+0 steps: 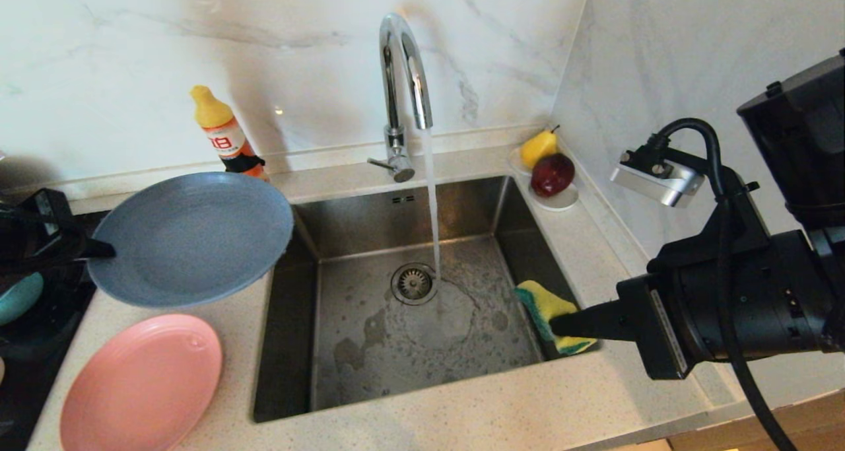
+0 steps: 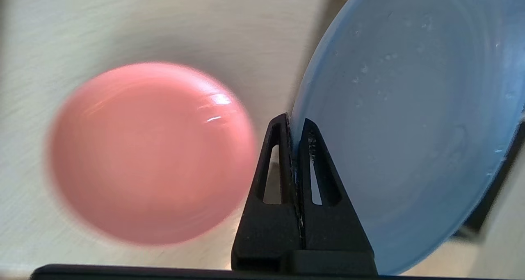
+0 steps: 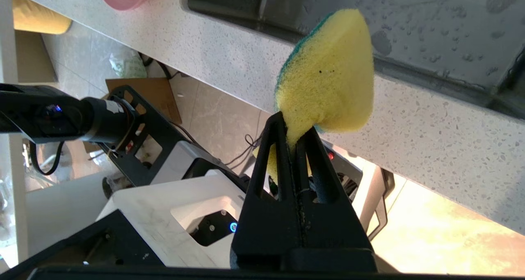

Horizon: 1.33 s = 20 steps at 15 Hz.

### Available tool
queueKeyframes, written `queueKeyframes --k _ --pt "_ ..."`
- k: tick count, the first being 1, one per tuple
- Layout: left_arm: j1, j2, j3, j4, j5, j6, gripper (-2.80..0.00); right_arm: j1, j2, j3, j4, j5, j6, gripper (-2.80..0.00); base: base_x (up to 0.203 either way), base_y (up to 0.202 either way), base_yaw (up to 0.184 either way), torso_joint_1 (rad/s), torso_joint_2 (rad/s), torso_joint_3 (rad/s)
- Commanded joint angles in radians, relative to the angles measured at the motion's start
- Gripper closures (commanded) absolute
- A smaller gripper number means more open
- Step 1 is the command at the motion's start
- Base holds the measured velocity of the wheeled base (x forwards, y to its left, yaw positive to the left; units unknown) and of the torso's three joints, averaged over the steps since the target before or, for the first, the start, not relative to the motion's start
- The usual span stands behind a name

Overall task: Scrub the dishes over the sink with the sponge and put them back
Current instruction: Place the plate on the table

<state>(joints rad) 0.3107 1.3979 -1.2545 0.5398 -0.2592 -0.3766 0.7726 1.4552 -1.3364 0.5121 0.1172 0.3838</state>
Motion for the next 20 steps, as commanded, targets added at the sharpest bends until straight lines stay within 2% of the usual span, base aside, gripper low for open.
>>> queueKeyframes --k 1,5,9,13,15,20 --pt "0.109 -0.042 0.059 0.006 -0.01 0.003 0.0 0.001 -0.001 0.003 0.004 0.001 0.003 0.0 0.0 0.0 0.0 0.0 0.0 0.0" --pt "0.292 0.006 0.119 -0.064 -0.11 0.03 0.0 0.001 0.002 0.009 0.0 0.001 0.001 0.0 0.0 0.0 0.0 0.0 0.0 0.0" --pt "0.375 0.116 0.119 -0.133 -0.139 0.034 0.0 0.002 0.006 0.009 -0.001 0.001 0.0 0.0 0.0 0.0 0.0 0.0 0.0 0.0" --pt "0.427 0.272 0.114 -0.237 -0.147 0.035 0.0 0.004 0.018 0.009 -0.003 0.008 0.001 0.0 0.0 0.0 0.0 0.0 0.0 0.0" --pt "0.431 0.333 0.091 -0.281 -0.174 0.031 0.0 0.003 0.026 0.01 -0.003 0.013 0.001 0.0 0.0 0.0 0.0 0.0 0.0 0.0" --pt "0.432 0.492 -0.061 -0.283 -0.208 0.024 0.0 0.004 0.025 0.022 -0.003 0.013 0.001 0.0 0.0 0.0 0.0 0.0 0.0 0.0"
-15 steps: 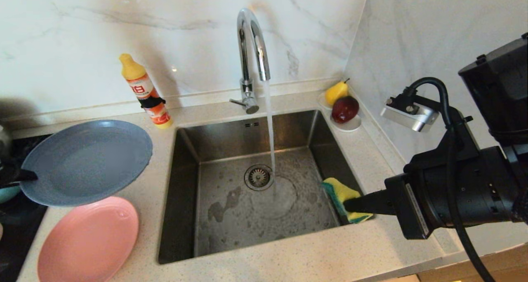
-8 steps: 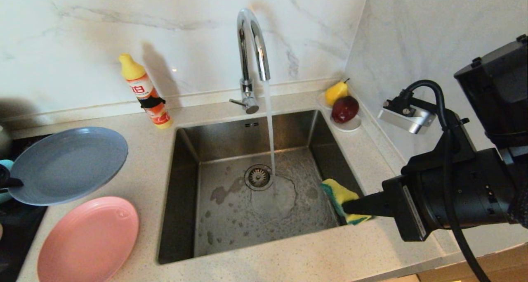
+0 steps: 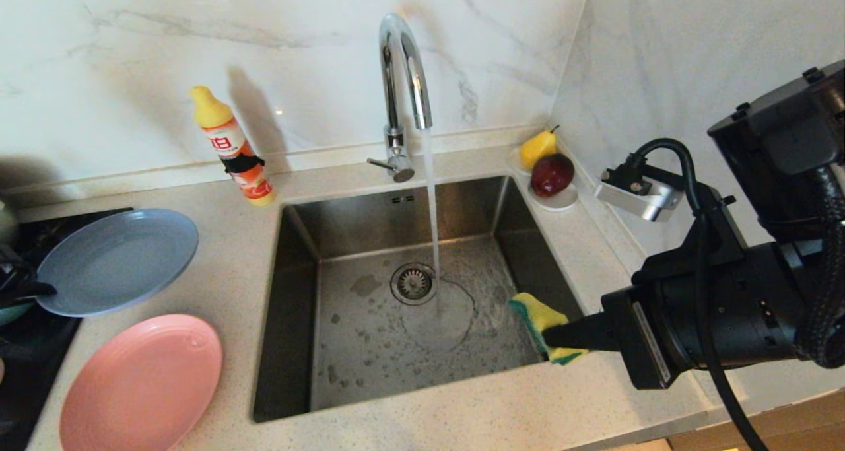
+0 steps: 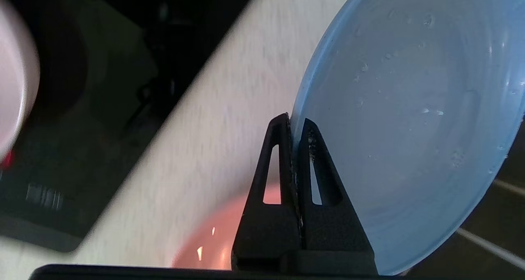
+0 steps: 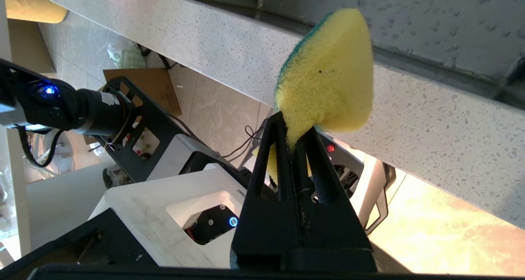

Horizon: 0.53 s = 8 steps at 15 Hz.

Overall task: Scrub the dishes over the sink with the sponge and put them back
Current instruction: Place the plate on the table

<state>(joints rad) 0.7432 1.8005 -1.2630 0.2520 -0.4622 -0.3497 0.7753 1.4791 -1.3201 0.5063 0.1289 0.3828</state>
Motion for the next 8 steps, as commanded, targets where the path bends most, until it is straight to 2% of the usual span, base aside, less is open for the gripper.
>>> queueKeyframes --k 1,4,8 --pt "-0.001 0.117 -0.093 0.009 -0.008 -0.009 0.0 0.001 0.002 0.007 0.003 0.002 0.002 0.0 0.0 0.0 0.0 0.0 0.0 0.0" --pt "-0.005 0.189 -0.187 0.012 -0.011 -0.03 0.0 -0.001 0.003 0.021 0.003 0.013 0.002 0.0 0.0 0.0 0.0 0.0 0.0 0.0" --pt "-0.041 0.28 -0.283 0.011 -0.007 -0.024 0.0 -0.001 0.001 0.053 -0.046 0.021 0.001 0.0 0.0 0.0 0.0 0.0 0.0 0.0"
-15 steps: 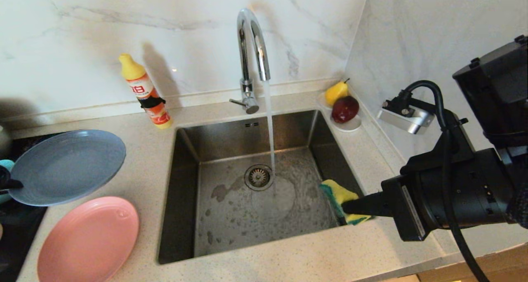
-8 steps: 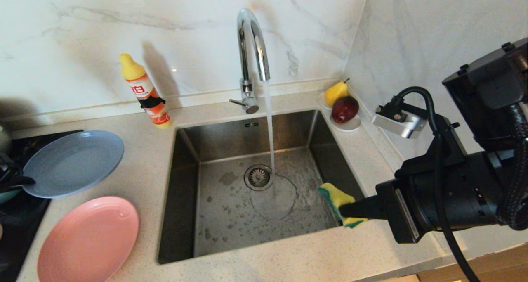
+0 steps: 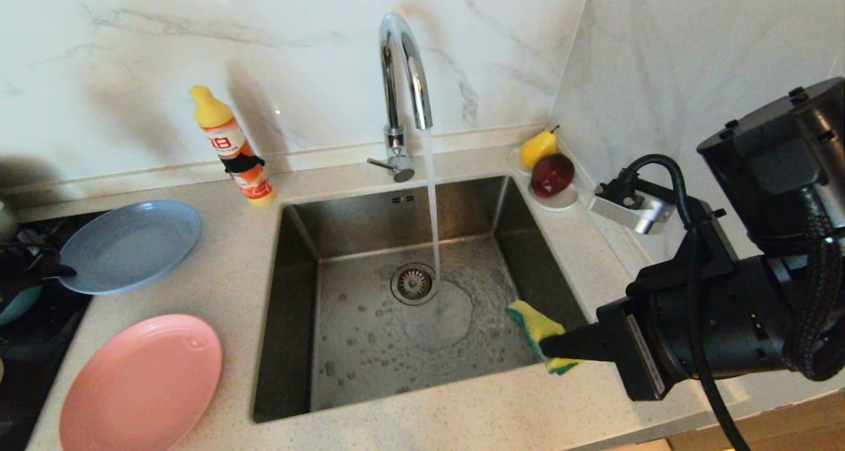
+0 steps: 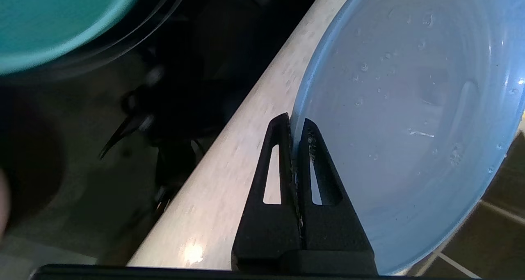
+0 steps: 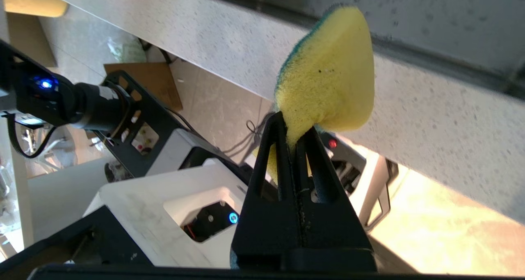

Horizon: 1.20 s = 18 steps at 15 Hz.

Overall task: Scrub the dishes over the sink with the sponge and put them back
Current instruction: Place the plate on the table

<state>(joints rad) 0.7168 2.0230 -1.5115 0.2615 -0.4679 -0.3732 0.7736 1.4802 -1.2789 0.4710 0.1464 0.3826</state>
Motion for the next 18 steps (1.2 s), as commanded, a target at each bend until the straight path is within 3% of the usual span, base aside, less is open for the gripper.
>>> queueKeyframes --k 1,7,15,16,18 --pt "-0.024 0.072 -0.054 0.003 -0.002 0.0 0.0 0.0 0.002 0.013 -0.017 0.004 0.001 0.0 0.0 0.0 0.0 0.0 0.0 0.0" --pt "-0.092 0.125 -0.139 0.012 0.0 -0.007 0.0 -0.002 -0.006 0.015 -0.017 0.004 -0.002 0.0 0.0 0.0 0.0 0.0 0.0 0.0" --pt "-0.1 0.213 -0.259 0.093 0.023 -0.02 0.0 -0.002 0.0 0.026 -0.02 0.004 0.001 0.0 0.0 0.0 0.0 0.0 0.0 0.0" --pt "-0.1 0.205 -0.259 0.094 0.022 -0.021 -2.8 -0.002 0.002 0.024 -0.02 0.004 0.001 0.0 0.0 0.0 0.0 0.0 0.0 0.0" --pt "-0.1 0.178 -0.259 0.096 0.019 -0.025 -2.8 -0.001 -0.001 0.016 -0.02 0.004 -0.001 0.0 0.0 0.0 0.0 0.0 0.0 0.0"
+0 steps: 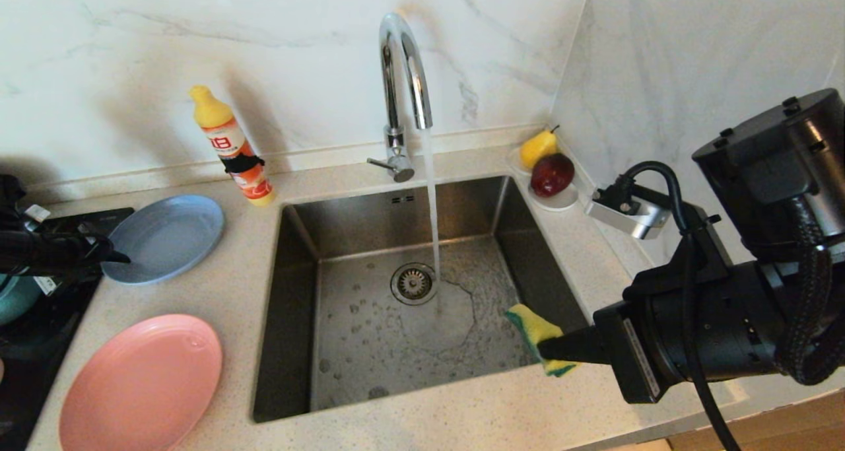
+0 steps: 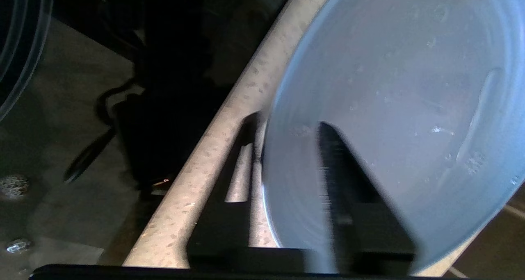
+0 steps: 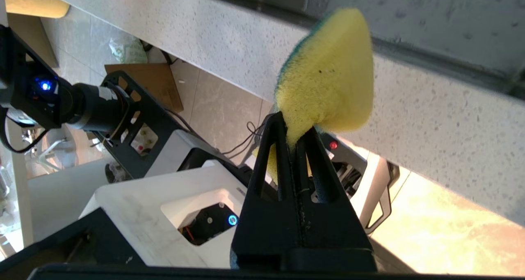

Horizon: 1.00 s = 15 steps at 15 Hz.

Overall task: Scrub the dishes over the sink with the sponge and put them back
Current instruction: Place the plate on the table

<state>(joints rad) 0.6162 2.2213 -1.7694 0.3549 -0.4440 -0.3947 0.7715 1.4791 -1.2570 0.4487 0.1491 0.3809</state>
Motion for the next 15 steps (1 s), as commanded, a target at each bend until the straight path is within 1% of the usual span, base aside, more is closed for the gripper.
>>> queueKeyframes --k 1,5,7,8,9,11,12,13,14,15 --pt "0.001 -0.033 -0.001 0.011 -0.006 -0.004 -2.8 0.002 -0.002 -0.007 0.003 0.001 0.001 0.0 0.0 0.0 0.0 0.0 0.0 0.0" --pt "0.002 -0.139 0.003 0.043 -0.01 -0.006 -2.8 0.002 -0.01 -0.004 0.004 0.001 0.001 0.0 0.0 0.0 0.0 0.0 0.0 0.0" --pt "0.002 -0.213 -0.002 0.094 -0.008 -0.004 -2.8 0.002 -0.011 -0.001 0.004 0.001 0.0 0.0 0.0 0.0 0.0 0.0 0.0 0.0" --pt "0.002 -0.252 0.001 0.124 -0.007 0.004 -0.06 0.002 -0.013 0.001 0.004 0.001 0.0 0.0 0.0 0.0 0.0 0.0 0.0 0.0" --pt "0.002 -0.294 0.006 0.169 -0.006 0.03 0.0 0.002 -0.014 0.004 0.004 0.0 0.0 0.0 0.0 0.0 0.0 0.0 0.0 0.0" --pt "0.002 -0.338 0.011 0.301 -0.005 0.168 0.0 0.0 -0.016 0.007 0.004 -0.003 0.0 0.0 0.0 0.0 0.0 0.0 0.0 0.0" --pt "0.008 -0.349 0.022 0.353 -0.002 0.215 0.0 -0.009 -0.013 0.007 0.004 -0.005 0.0 0.0 0.0 0.0 0.0 0.0 0.0 0.0" --pt "0.015 -0.359 0.057 0.38 0.0 0.261 0.0 -0.022 -0.011 0.008 0.004 -0.004 0.0 0.0 0.0 0.0 0.0 0.0 0.0 0.0" --pt "0.022 -0.372 0.115 0.39 0.001 0.33 0.0 -0.026 -0.011 0.011 0.005 -0.002 0.0 0.0 0.0 0.0 0.0 0.0 0.0 0.0" --pt "0.036 -0.386 0.193 0.39 0.002 0.439 0.0 -0.026 -0.013 0.02 0.005 -0.002 0.0 0.0 0.0 0.0 0.0 0.0 0.0 0.0"
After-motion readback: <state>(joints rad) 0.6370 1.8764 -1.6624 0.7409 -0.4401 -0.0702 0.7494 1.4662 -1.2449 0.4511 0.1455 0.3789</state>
